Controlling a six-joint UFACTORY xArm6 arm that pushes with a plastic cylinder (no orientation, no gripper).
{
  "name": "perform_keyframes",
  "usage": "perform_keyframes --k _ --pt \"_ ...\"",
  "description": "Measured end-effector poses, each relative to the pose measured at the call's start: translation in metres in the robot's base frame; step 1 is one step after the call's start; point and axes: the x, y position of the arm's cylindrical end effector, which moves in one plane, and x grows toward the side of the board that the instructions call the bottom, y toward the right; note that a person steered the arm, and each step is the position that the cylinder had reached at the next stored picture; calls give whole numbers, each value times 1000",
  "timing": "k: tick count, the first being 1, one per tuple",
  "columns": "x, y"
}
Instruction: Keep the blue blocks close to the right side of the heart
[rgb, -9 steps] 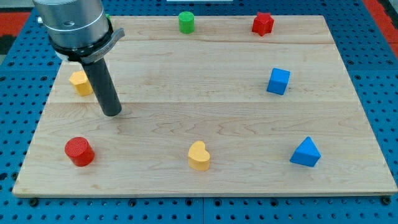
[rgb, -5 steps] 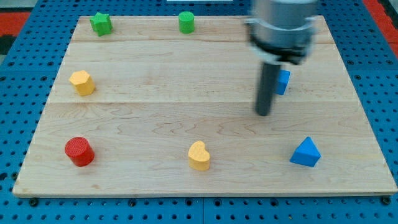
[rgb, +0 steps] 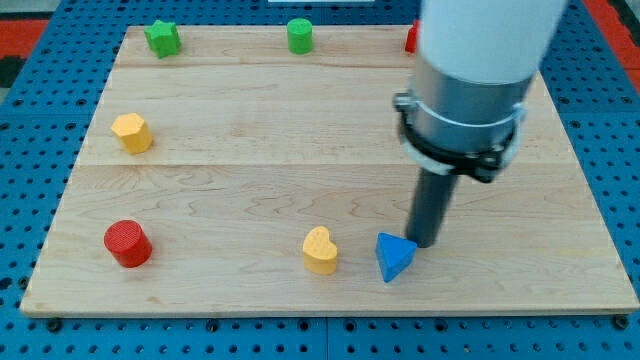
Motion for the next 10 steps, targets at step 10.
perform_keyframes --k 10 --pt "-166 53"
